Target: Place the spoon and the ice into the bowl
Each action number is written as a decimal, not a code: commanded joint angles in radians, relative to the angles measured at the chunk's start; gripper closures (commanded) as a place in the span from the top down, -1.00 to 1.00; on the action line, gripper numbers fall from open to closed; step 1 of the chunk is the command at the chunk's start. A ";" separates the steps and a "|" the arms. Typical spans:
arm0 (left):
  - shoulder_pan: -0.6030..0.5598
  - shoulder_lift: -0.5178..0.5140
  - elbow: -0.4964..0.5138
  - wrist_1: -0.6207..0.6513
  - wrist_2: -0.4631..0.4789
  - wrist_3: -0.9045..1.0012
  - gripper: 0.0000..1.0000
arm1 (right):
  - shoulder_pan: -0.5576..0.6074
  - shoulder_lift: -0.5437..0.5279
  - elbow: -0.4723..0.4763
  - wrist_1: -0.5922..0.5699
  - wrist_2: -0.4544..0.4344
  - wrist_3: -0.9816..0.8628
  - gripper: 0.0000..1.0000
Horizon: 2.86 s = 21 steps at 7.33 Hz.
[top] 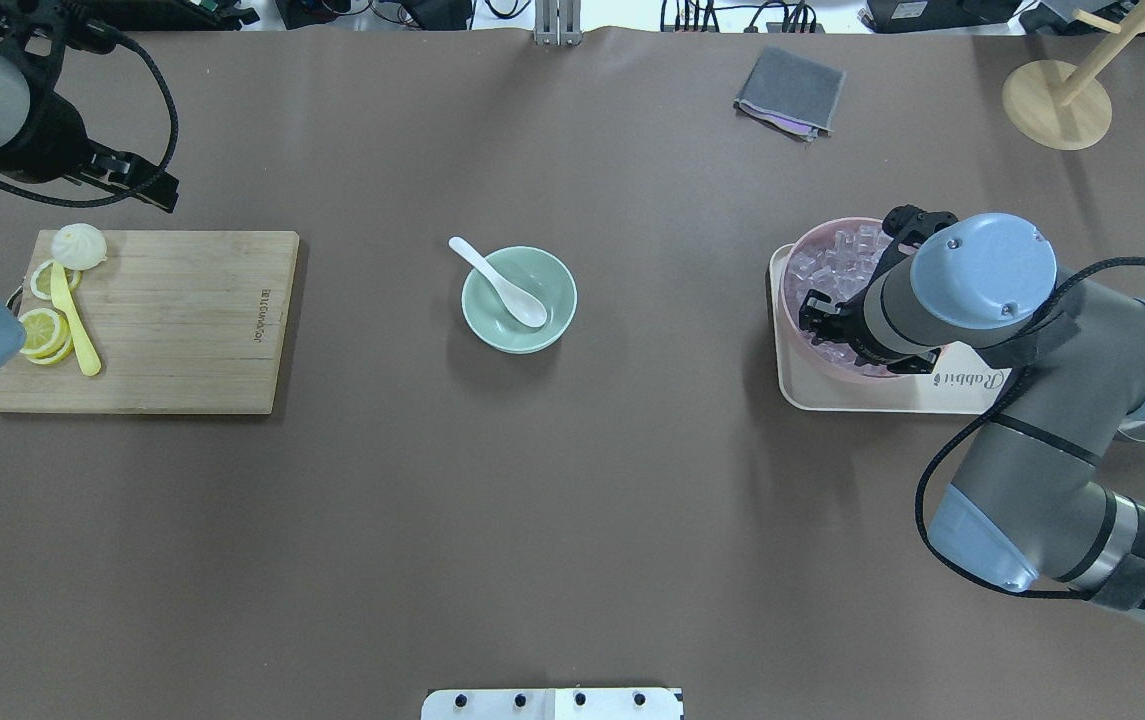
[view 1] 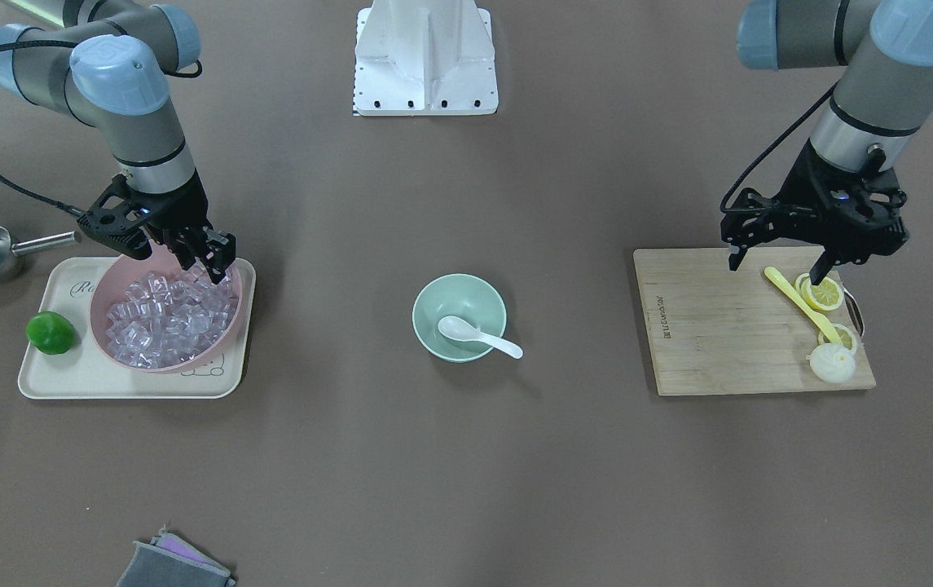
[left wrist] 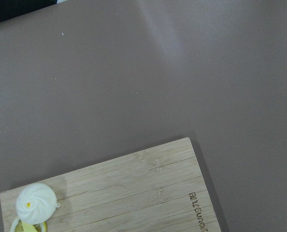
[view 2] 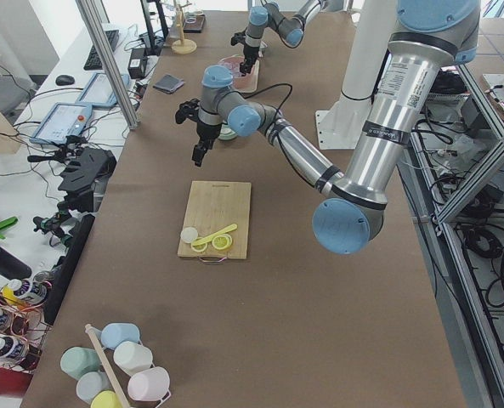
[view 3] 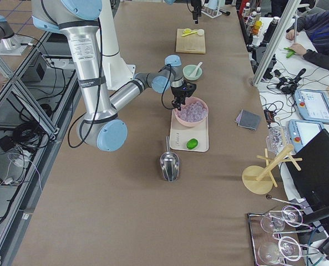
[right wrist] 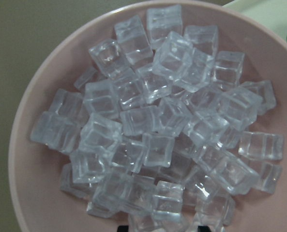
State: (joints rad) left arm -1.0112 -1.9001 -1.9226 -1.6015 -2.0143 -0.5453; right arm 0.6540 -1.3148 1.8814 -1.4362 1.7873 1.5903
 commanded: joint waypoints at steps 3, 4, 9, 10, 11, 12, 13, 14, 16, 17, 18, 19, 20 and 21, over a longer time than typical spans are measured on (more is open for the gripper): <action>0.003 -0.017 0.005 0.000 0.003 0.001 0.97 | -0.008 0.009 -0.027 0.010 -0.002 0.048 0.08; 0.003 -0.017 0.005 0.000 0.005 0.001 0.97 | -0.014 0.011 -0.027 0.011 -0.002 0.056 0.09; 0.003 -0.019 0.005 0.000 0.006 -0.001 0.97 | -0.042 0.025 -0.038 0.016 -0.006 0.080 -0.39; 0.003 -0.019 0.005 0.000 0.006 0.001 0.97 | -0.042 0.025 -0.038 0.016 -0.006 0.076 -0.52; 0.003 -0.019 0.007 0.000 0.006 0.001 0.97 | -0.042 0.023 -0.036 0.016 -0.006 0.068 -0.94; 0.005 -0.019 0.005 0.000 0.005 0.001 0.97 | -0.039 0.023 -0.027 0.016 -0.006 0.065 -1.00; 0.003 -0.019 0.005 0.002 0.000 0.001 0.97 | -0.021 0.026 -0.015 0.013 0.004 0.059 -1.00; 0.003 -0.019 0.007 0.005 -0.003 0.001 0.97 | -0.007 0.048 -0.002 0.002 0.007 0.031 -1.00; -0.006 -0.051 0.008 0.082 -0.035 0.005 0.97 | 0.016 0.098 0.001 -0.030 0.004 -0.088 -1.00; -0.039 -0.066 0.010 0.142 -0.055 0.100 0.97 | 0.029 0.156 0.008 -0.086 -0.006 -0.230 -1.00; -0.111 -0.060 0.020 0.187 -0.098 0.243 0.97 | 0.027 0.211 0.008 -0.095 -0.028 -0.328 -1.00; -0.207 -0.053 0.060 0.230 -0.200 0.359 0.97 | 0.010 0.254 0.007 -0.098 -0.061 -0.352 -1.00; -0.298 -0.045 0.115 0.233 -0.283 0.431 0.97 | -0.002 0.296 0.001 -0.098 -0.075 -0.387 -1.00; -0.320 0.049 0.144 0.221 -0.308 0.511 0.97 | -0.040 0.343 -0.027 -0.096 -0.135 -0.394 -1.00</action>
State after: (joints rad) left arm -1.2695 -1.9263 -1.8239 -1.3809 -2.2611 -0.1406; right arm 0.6492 -1.0306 1.8782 -1.5319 1.7082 1.2229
